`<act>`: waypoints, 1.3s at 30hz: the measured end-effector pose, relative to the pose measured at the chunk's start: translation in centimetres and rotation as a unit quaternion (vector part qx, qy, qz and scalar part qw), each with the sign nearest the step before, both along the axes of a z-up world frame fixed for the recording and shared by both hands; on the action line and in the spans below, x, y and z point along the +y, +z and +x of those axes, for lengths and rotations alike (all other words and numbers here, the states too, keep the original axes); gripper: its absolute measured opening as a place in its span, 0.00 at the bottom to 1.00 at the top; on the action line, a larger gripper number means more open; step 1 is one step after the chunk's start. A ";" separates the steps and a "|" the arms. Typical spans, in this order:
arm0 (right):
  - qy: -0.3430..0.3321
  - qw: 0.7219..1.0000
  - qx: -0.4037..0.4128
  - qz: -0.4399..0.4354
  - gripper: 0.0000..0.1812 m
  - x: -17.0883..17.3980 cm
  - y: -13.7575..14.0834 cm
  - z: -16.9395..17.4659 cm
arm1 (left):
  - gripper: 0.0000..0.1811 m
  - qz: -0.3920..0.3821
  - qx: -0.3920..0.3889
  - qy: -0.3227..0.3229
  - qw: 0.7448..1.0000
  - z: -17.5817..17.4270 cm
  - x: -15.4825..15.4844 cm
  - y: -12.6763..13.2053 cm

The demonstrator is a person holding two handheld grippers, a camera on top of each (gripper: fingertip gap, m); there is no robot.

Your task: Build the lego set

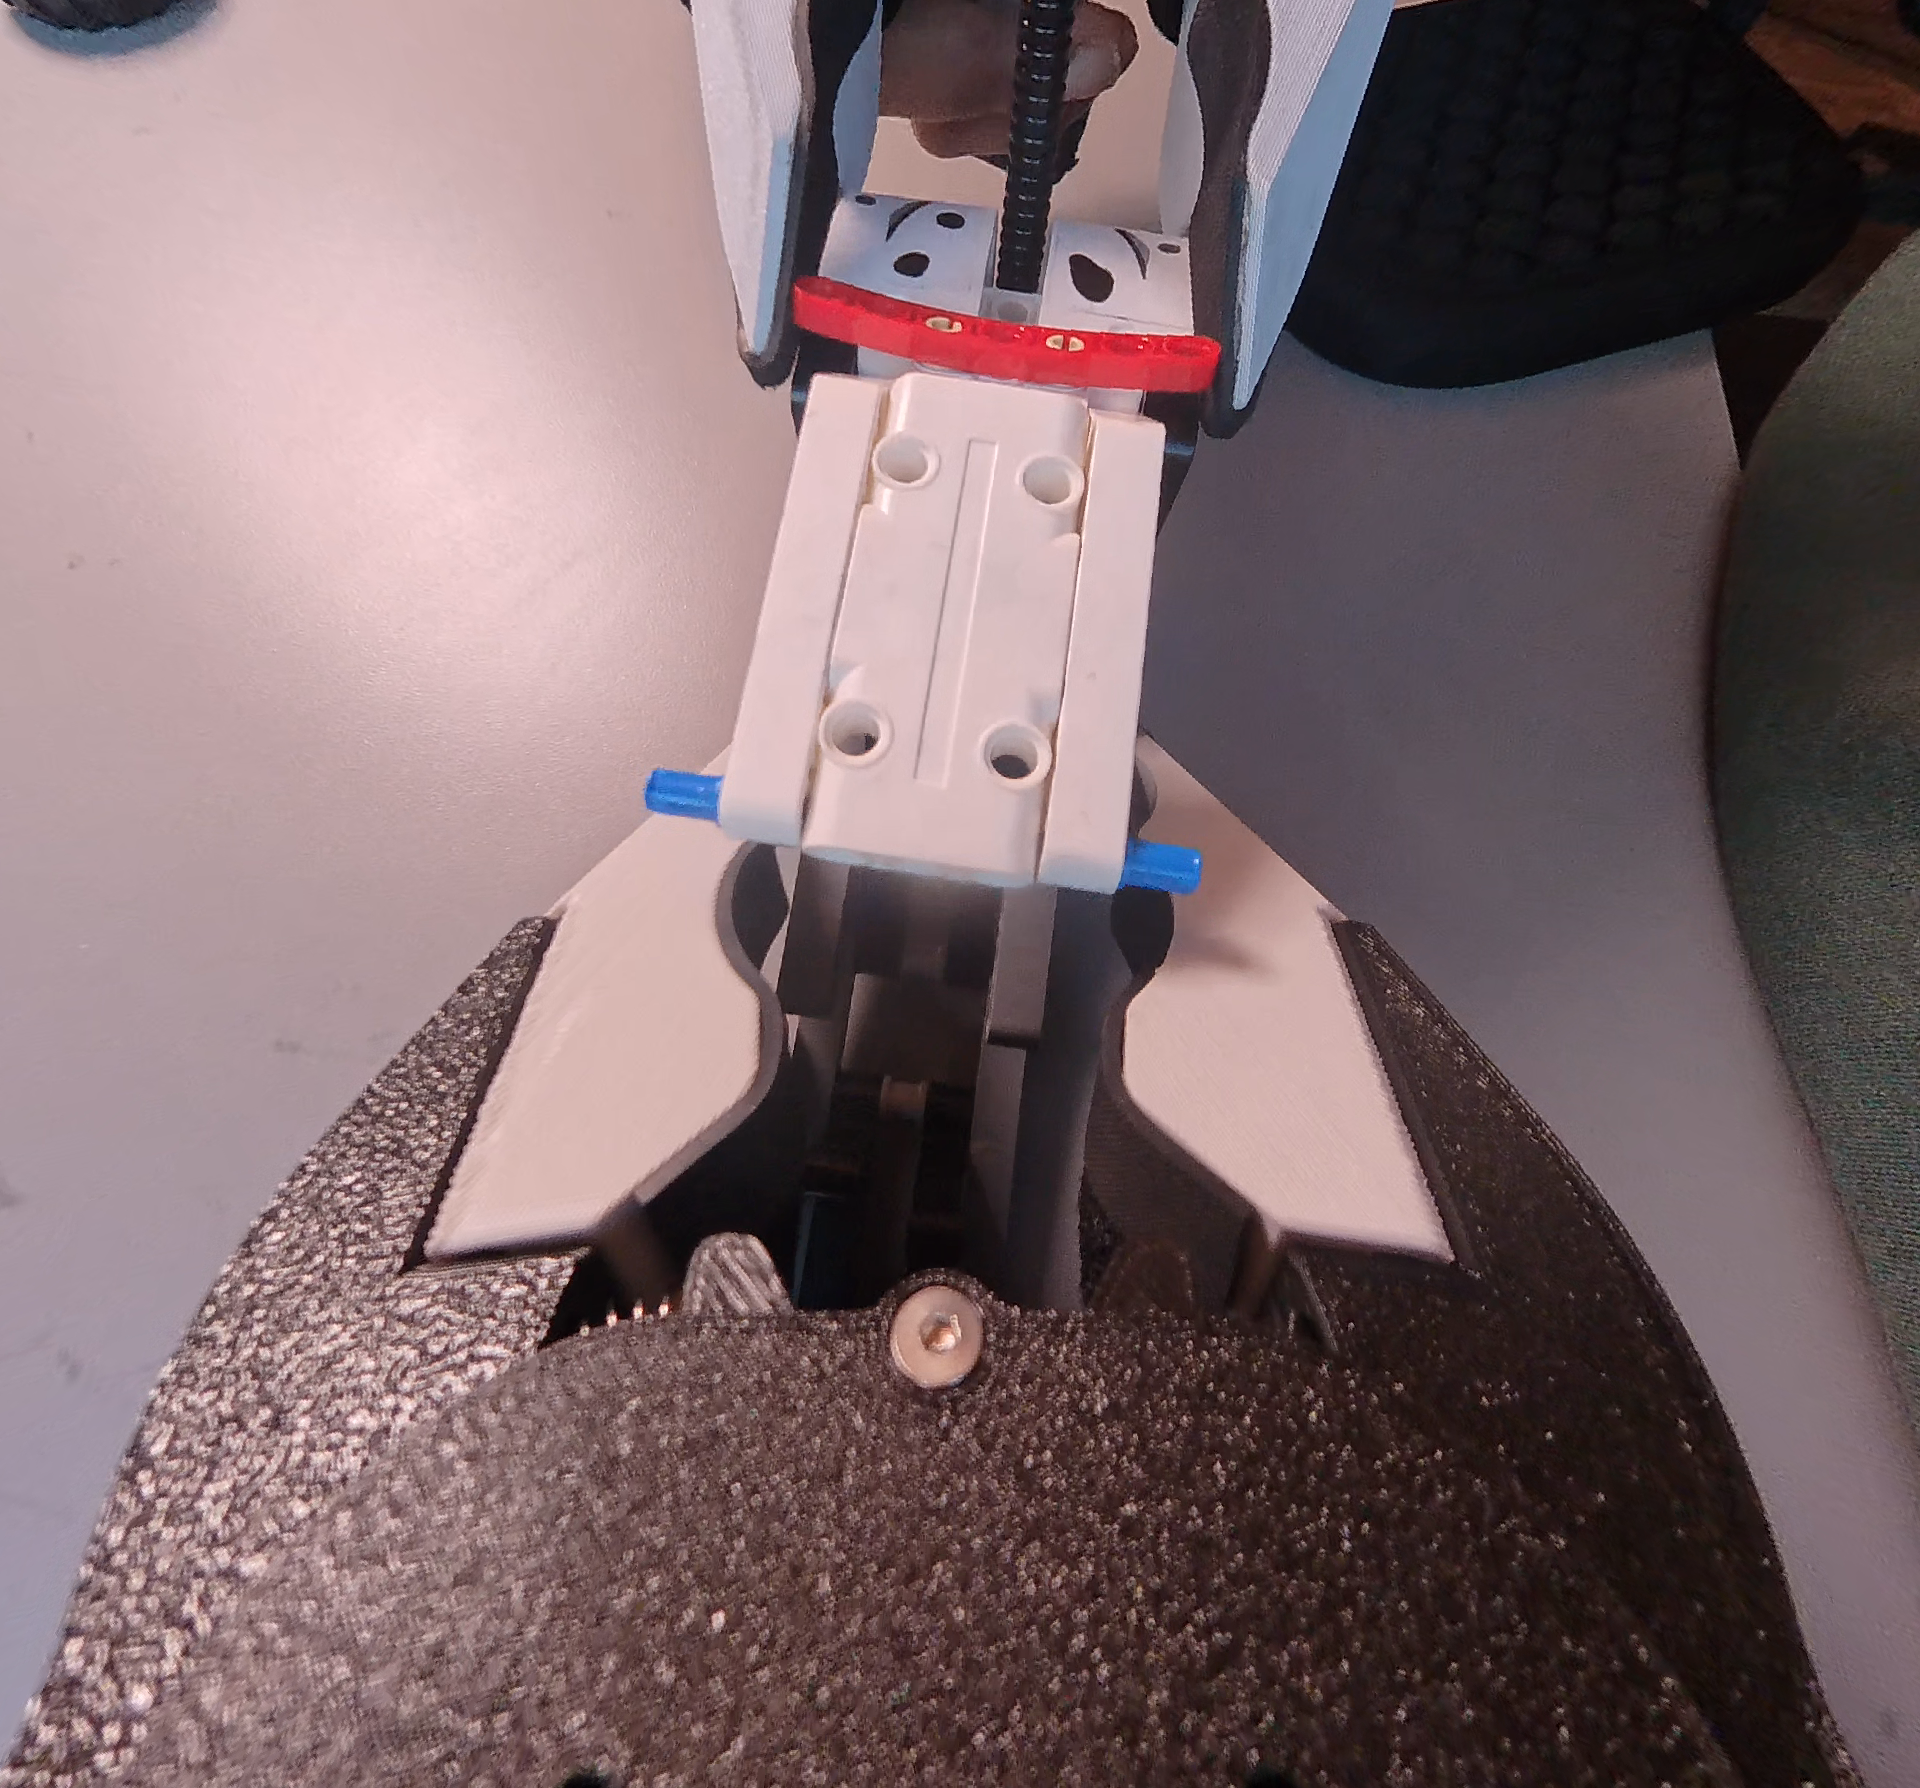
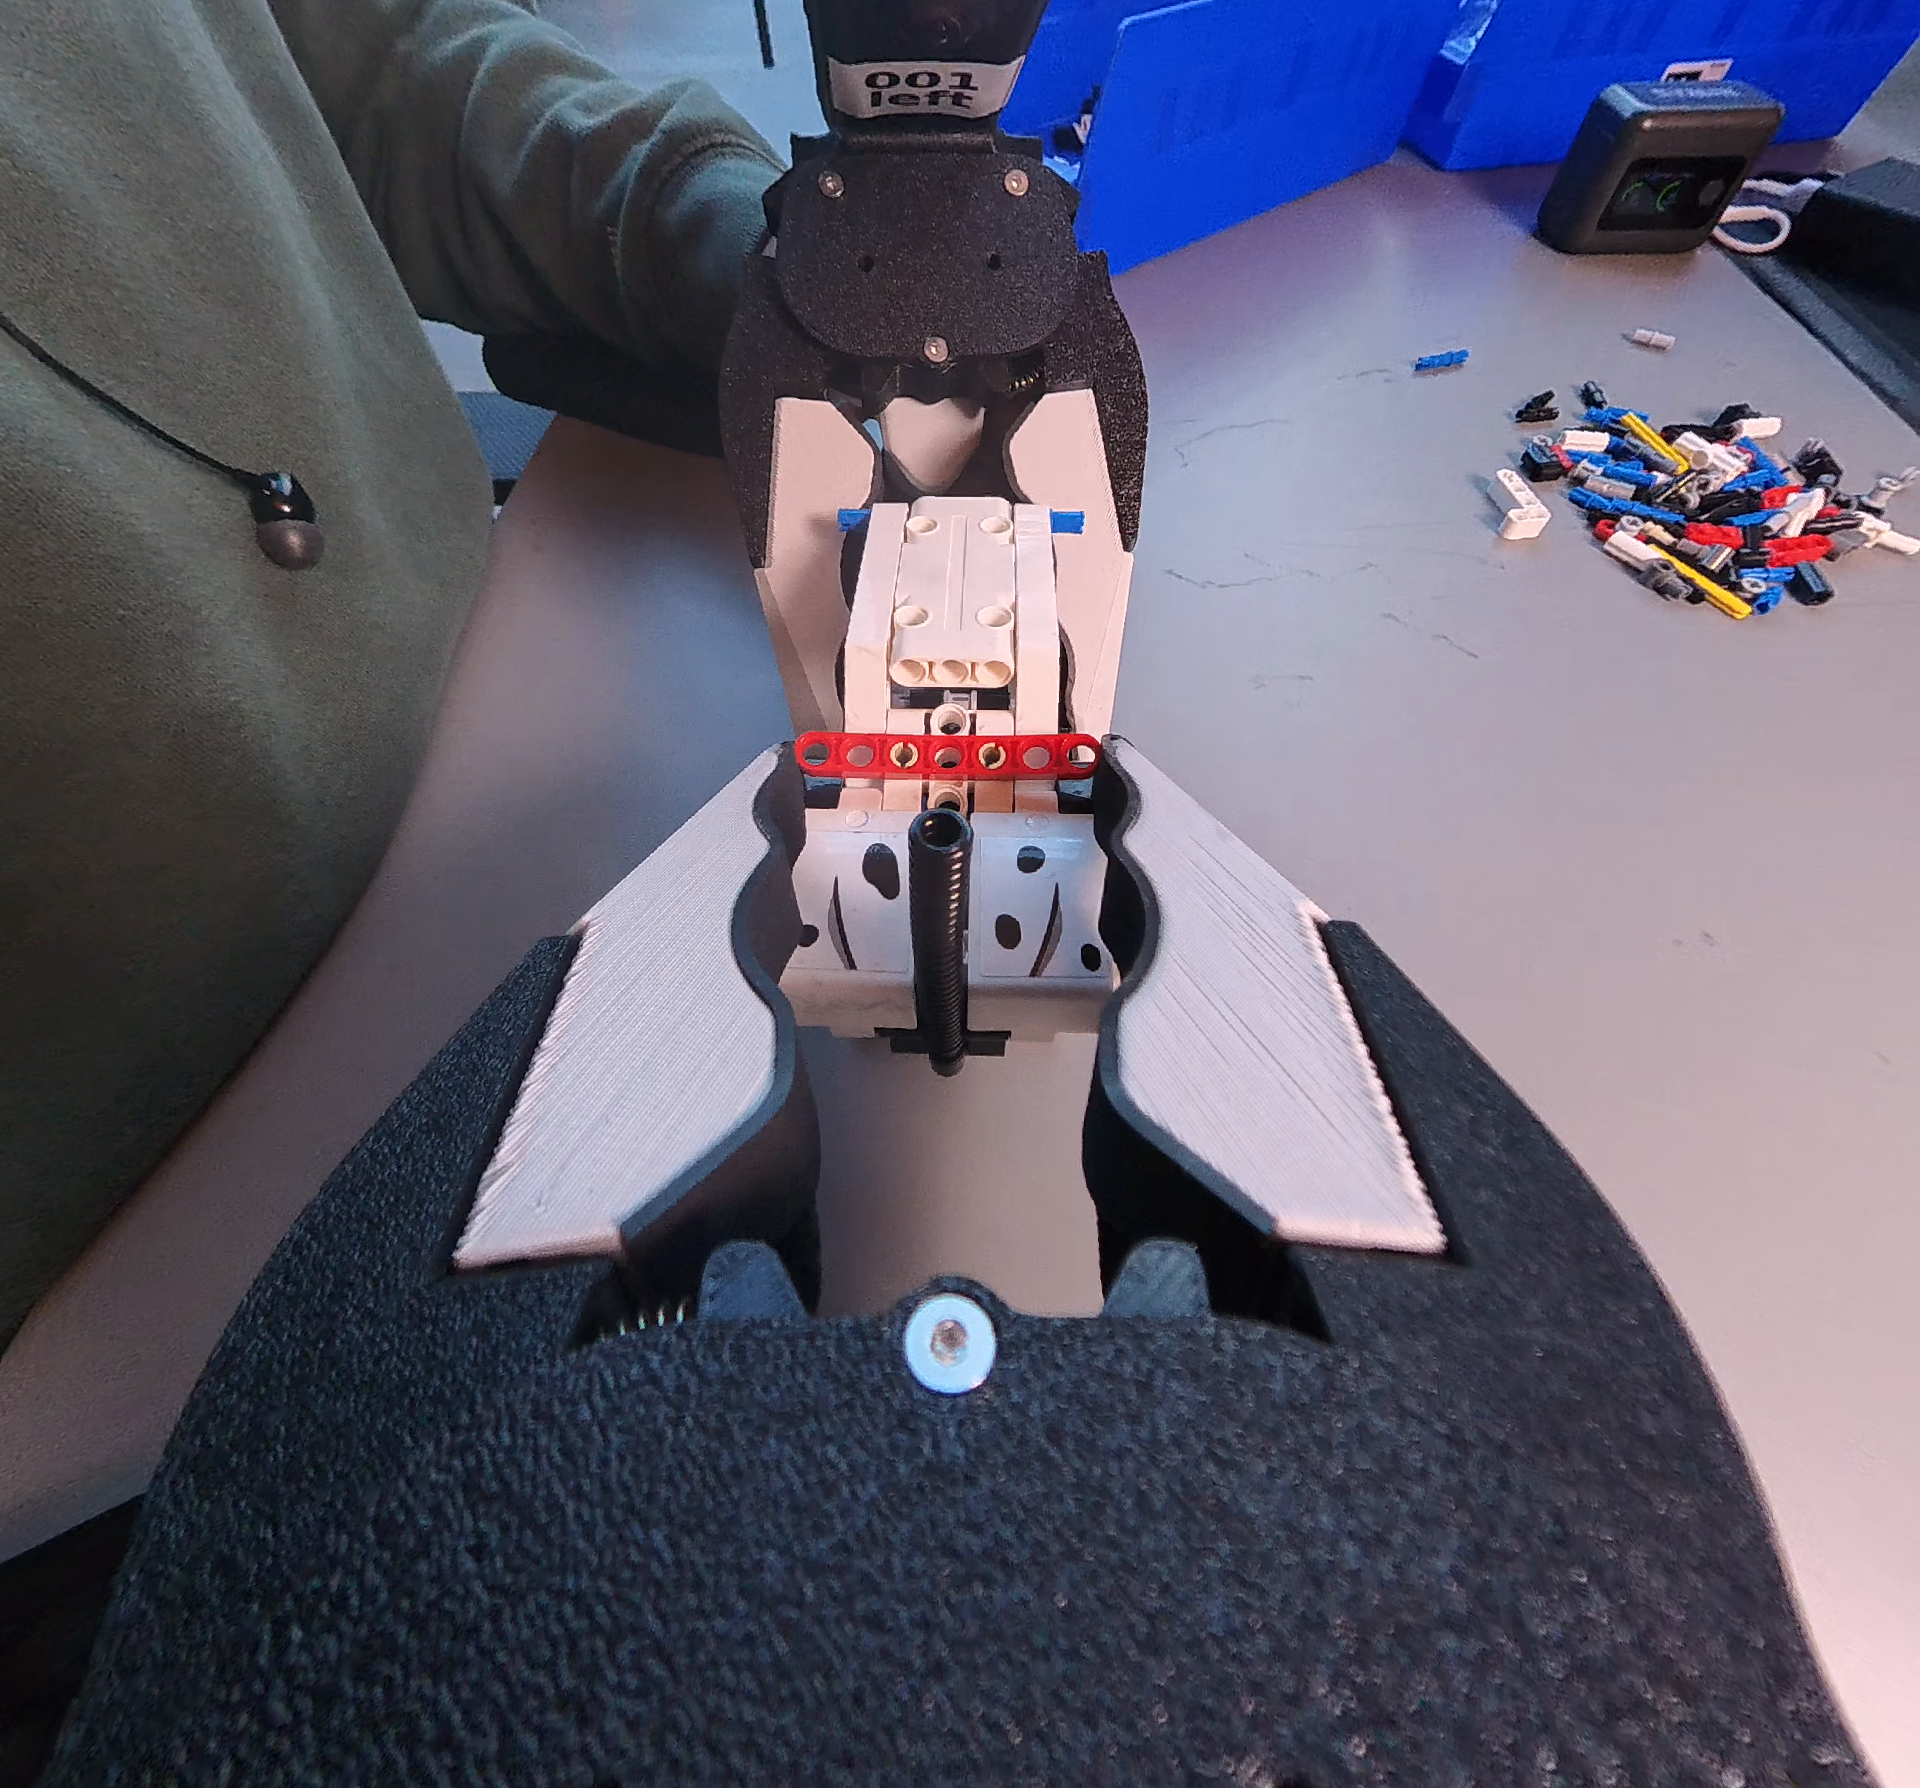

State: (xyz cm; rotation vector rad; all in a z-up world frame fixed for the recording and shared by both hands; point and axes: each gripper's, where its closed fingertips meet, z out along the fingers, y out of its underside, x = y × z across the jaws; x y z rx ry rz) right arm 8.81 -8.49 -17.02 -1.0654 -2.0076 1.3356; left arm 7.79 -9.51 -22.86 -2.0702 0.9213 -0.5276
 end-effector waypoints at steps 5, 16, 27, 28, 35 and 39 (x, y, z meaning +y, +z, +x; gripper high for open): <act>-0.002 1.000 -0.002 0.007 0.30 0.0 0.0 0.1 | 0.34 0.001 0.001 -0.001 1.000 0.0 0.0 0.0; -0.039 0.998 0.029 0.027 0.32 1.5 3.5 0.0 | 0.35 0.003 0.015 0.006 1.000 -1.0 0.1 0.1; -0.288 0.949 -0.086 0.100 0.32 20.2 -2.1 -1.8 | 0.45 0.015 0.026 0.013 0.999 -1.9 0.0 0.6; -0.308 0.940 -0.104 0.099 0.32 22.1 -3.1 -2.1 | 0.45 0.016 0.030 0.012 0.999 -2.2 -0.1 0.6; -0.351 0.908 -0.191 0.122 0.32 27.5 -7.1 -5.2 | 0.36 0.016 0.033 0.018 0.999 -3.0 -0.6 0.1; -0.357 0.904 -0.214 0.100 0.35 27.6 -7.3 -5.5 | 0.32 0.027 0.036 0.021 0.999 -3.1 -0.4 0.1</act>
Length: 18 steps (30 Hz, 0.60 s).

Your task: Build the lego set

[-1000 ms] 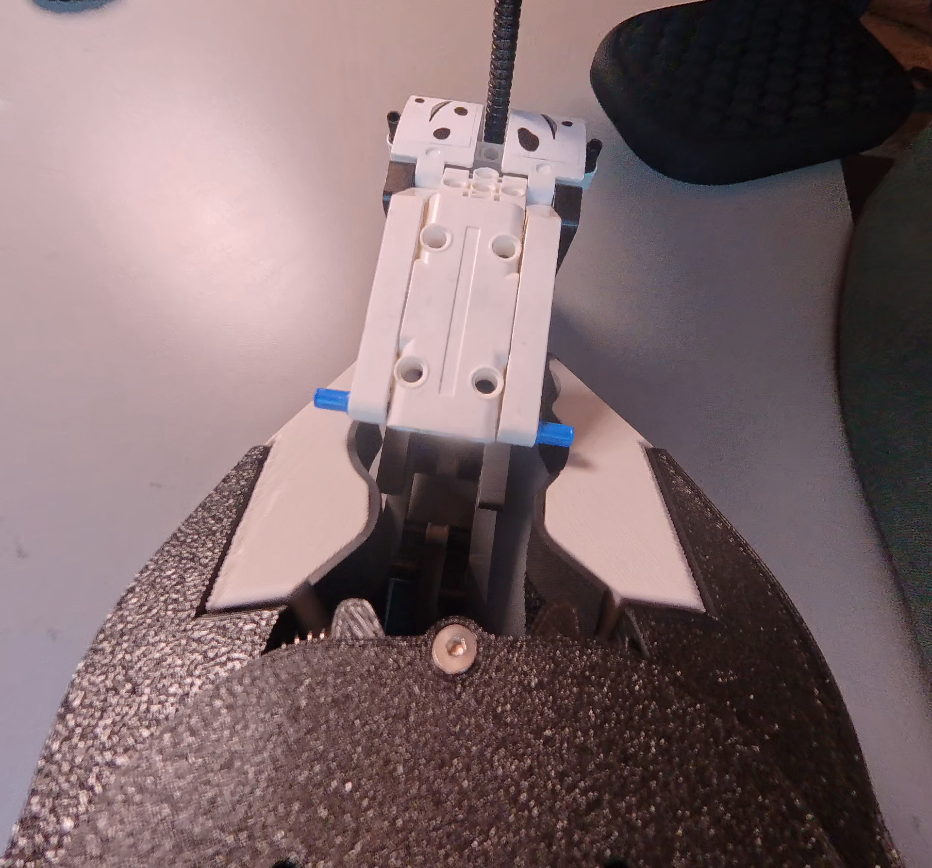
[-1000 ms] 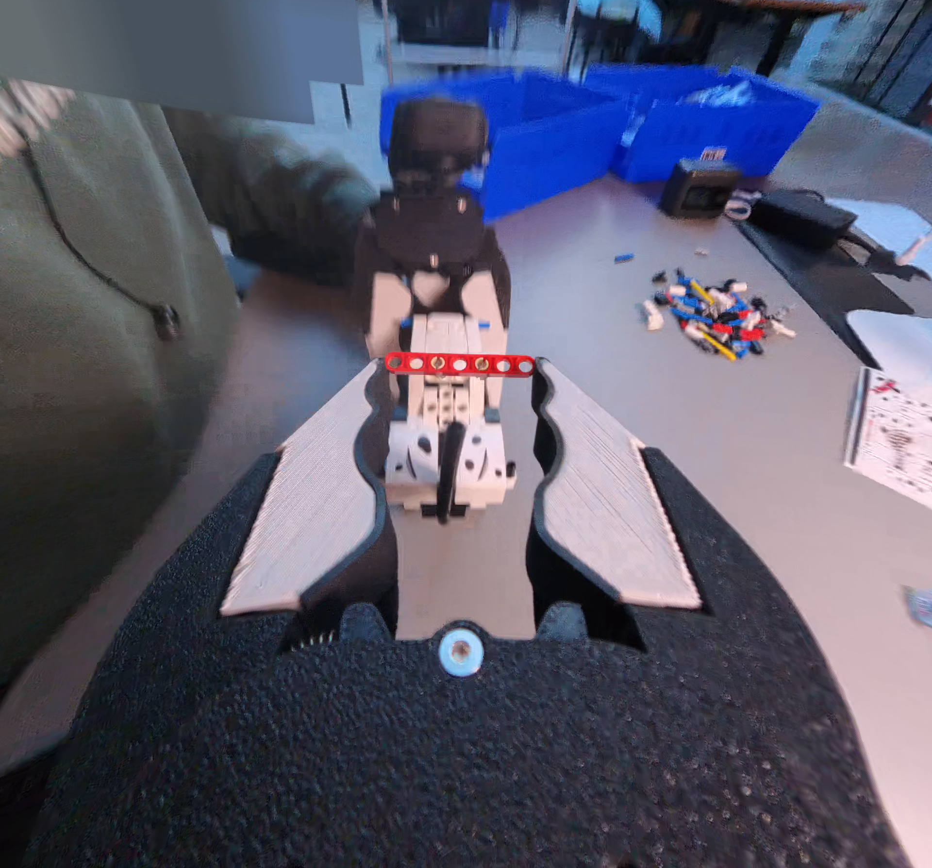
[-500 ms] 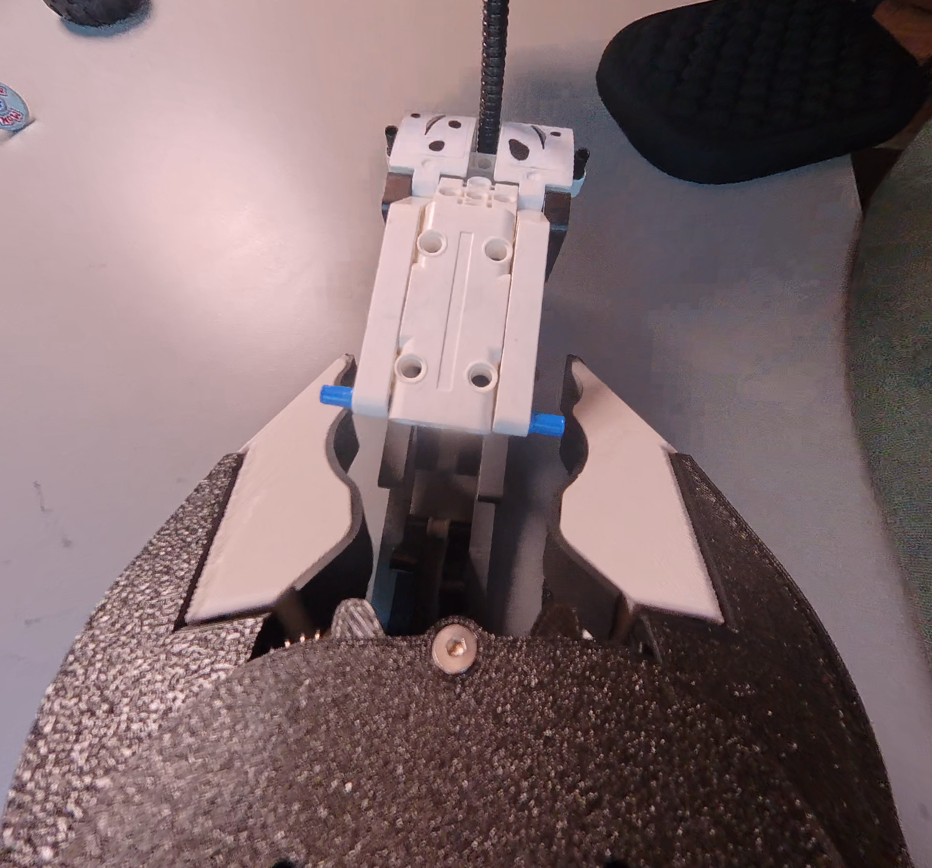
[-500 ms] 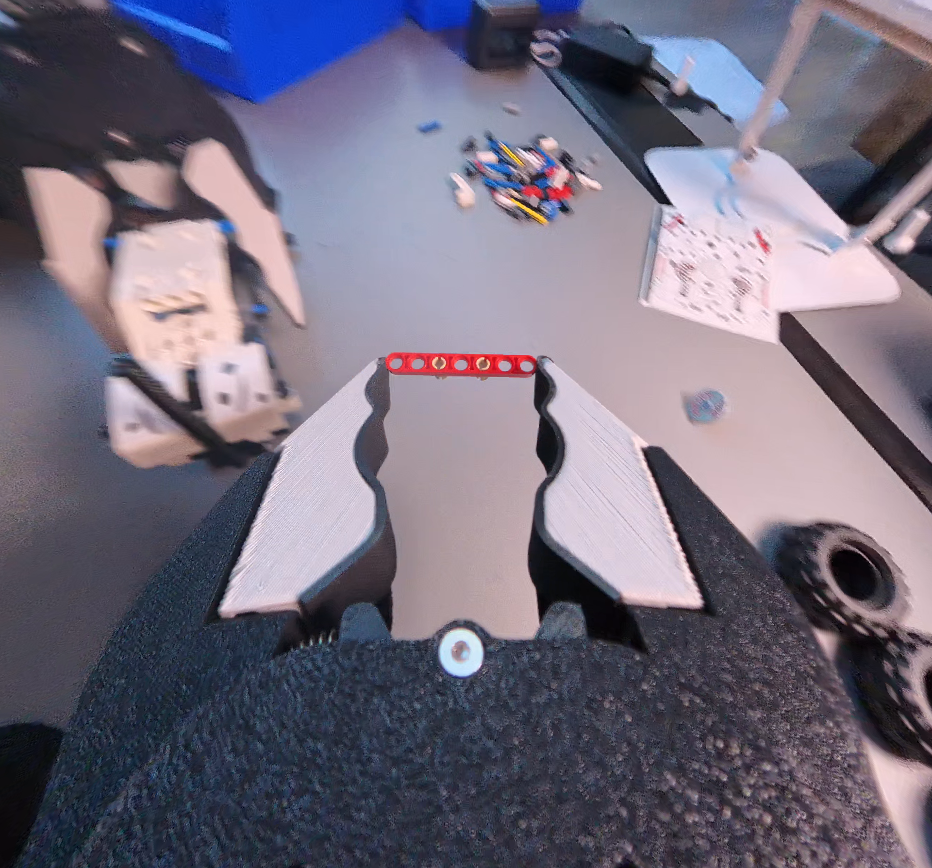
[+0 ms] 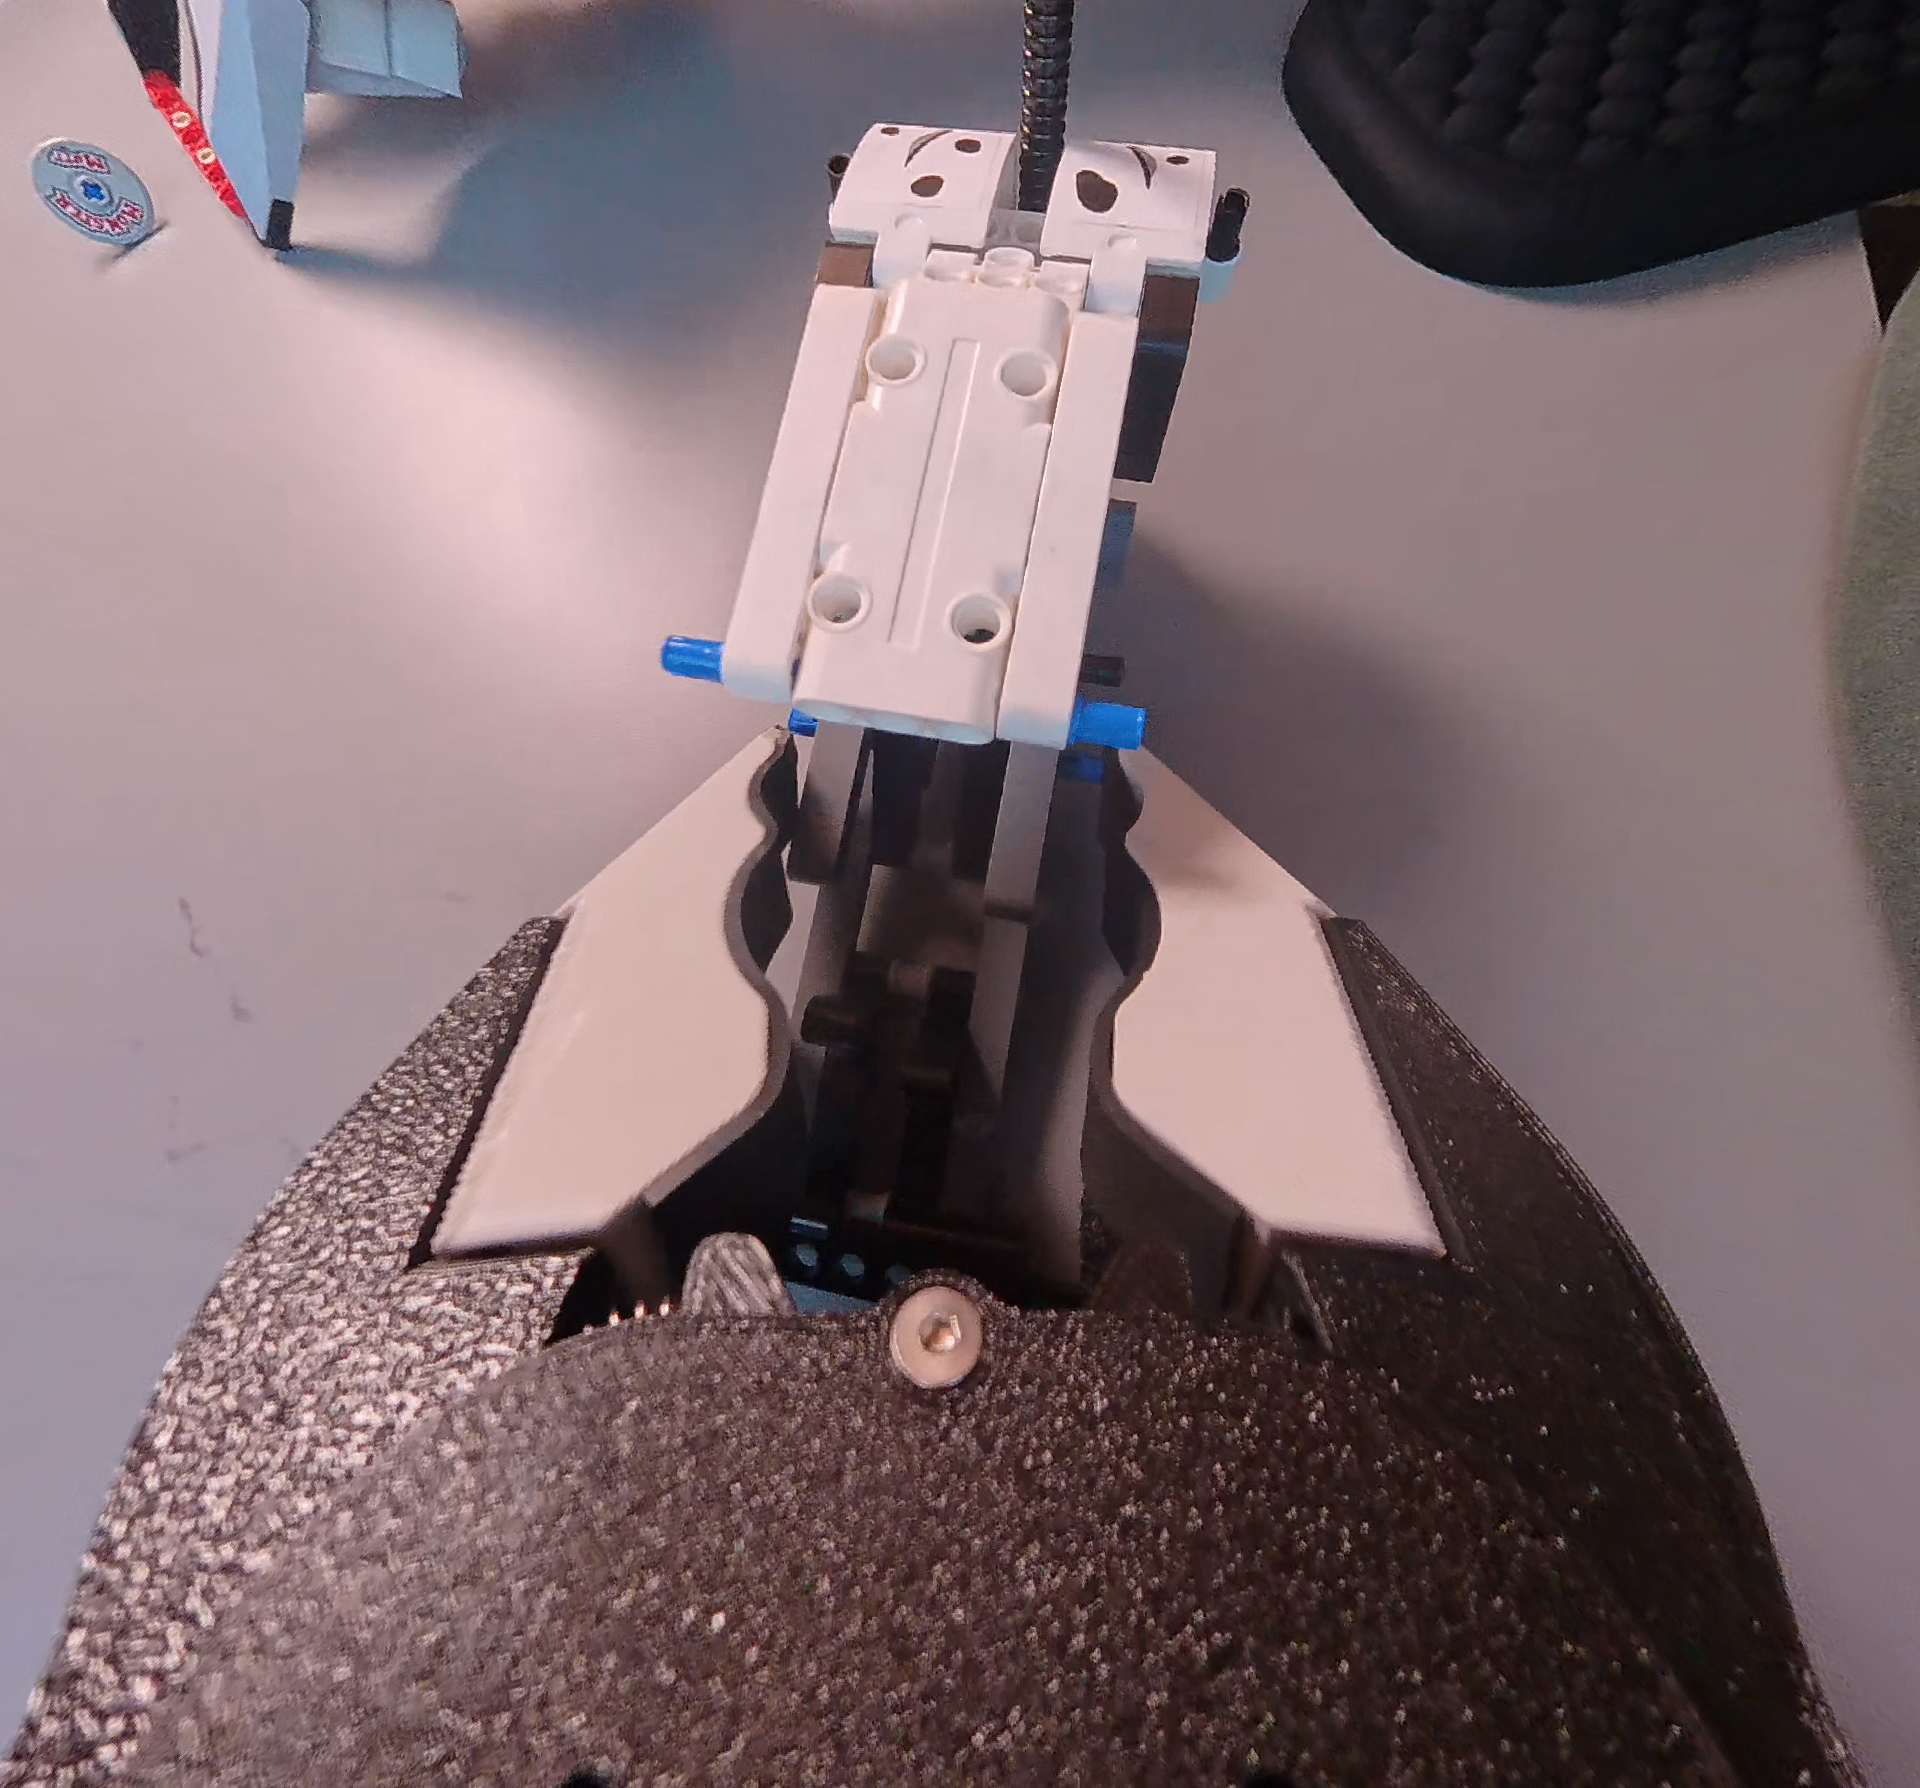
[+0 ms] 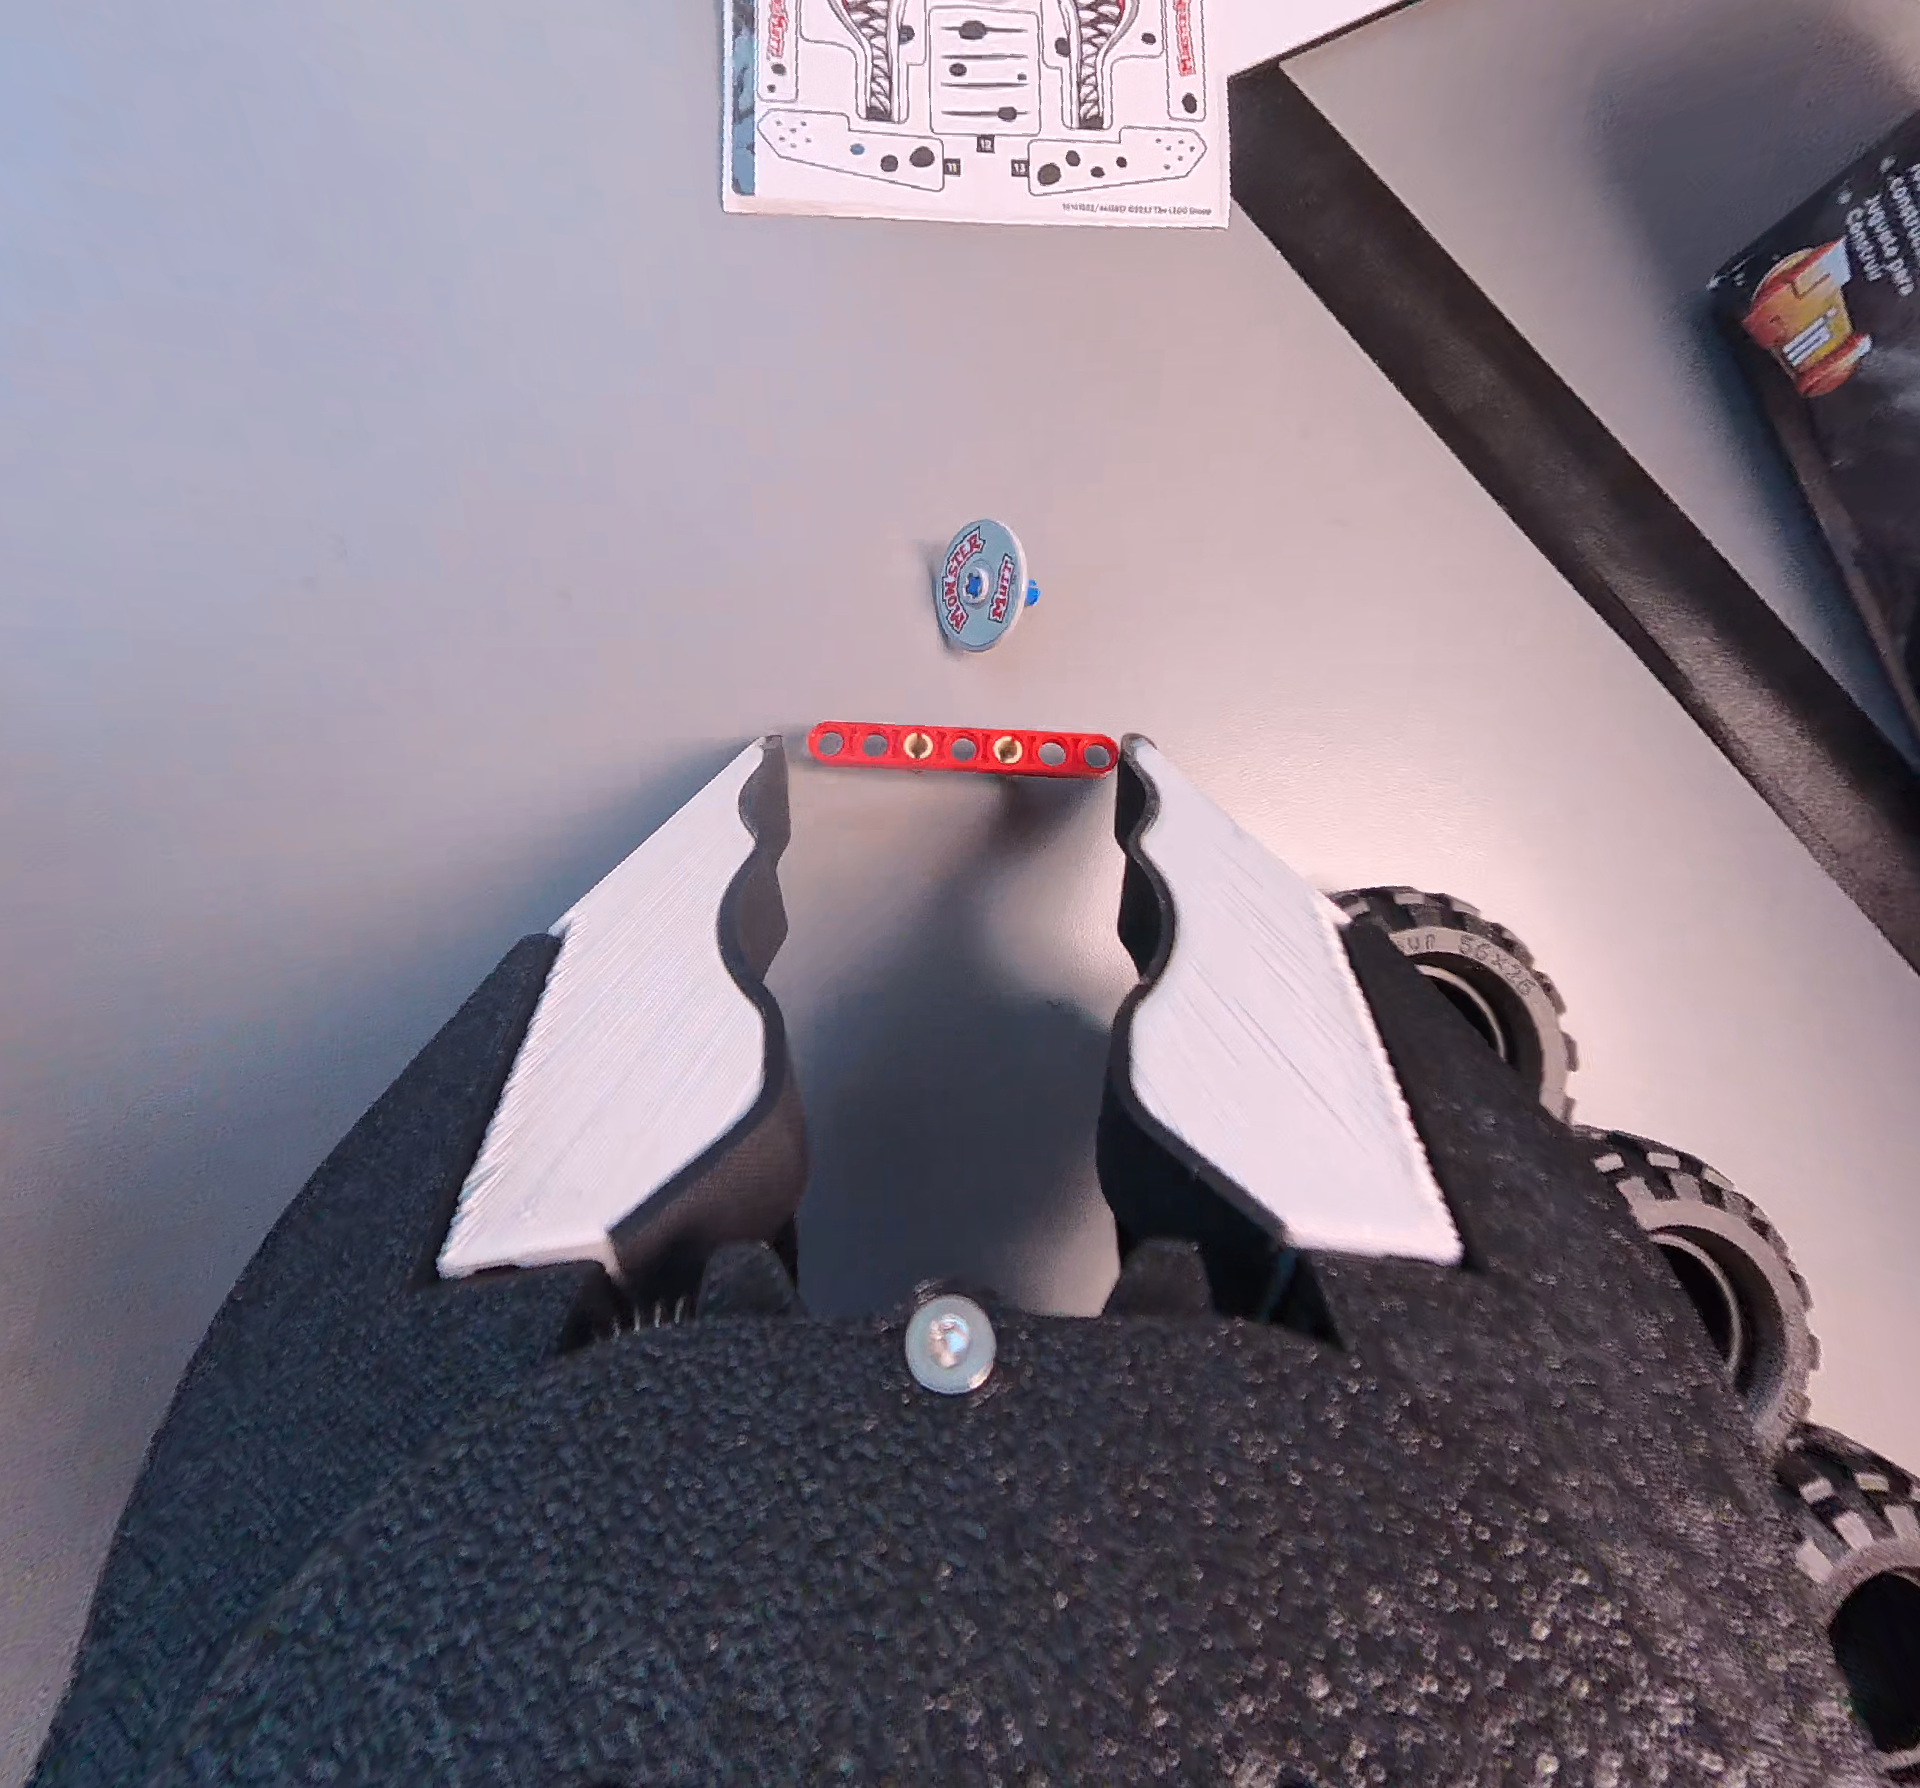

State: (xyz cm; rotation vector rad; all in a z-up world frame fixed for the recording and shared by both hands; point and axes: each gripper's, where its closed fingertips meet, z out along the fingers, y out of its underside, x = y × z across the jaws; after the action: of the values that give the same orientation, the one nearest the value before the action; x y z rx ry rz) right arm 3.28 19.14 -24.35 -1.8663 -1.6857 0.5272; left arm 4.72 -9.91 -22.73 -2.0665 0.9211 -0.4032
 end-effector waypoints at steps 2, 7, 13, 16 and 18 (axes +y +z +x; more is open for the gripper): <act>-0.002 1.000 0.001 -0.010 0.42 -0.1 0.0 0.3 | 0.32 0.000 -0.004 0.001 1.000 0.0 0.1 0.0; 0.026 0.996 0.088 -0.006 0.45 -2.8 4.5 1.5 | 0.32 0.003 -0.010 0.005 1.000 -0.1 0.2 0.0; 0.153 0.963 0.215 -0.050 0.35 -13.7 12.0 5.9 | 0.33 0.008 -0.014 0.013 1.000 -0.5 0.5 0.2; 0.191 0.951 0.231 -0.074 0.21 -19.1 12.1 8.3 | 0.33 0.007 -0.026 0.014 1.000 -0.7 0.4 0.5; 0.203 0.946 0.235 -0.090 0.17 -22.2 11.2 8.7 | 0.33 0.009 -0.037 0.009 0.999 -0.4 0.3 0.8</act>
State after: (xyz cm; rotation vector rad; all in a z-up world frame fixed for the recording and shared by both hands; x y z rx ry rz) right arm 12.03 -3.04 -13.17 -1.3470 -1.7223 1.2234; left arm 4.33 -9.56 -21.92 -2.0292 0.8585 -0.4562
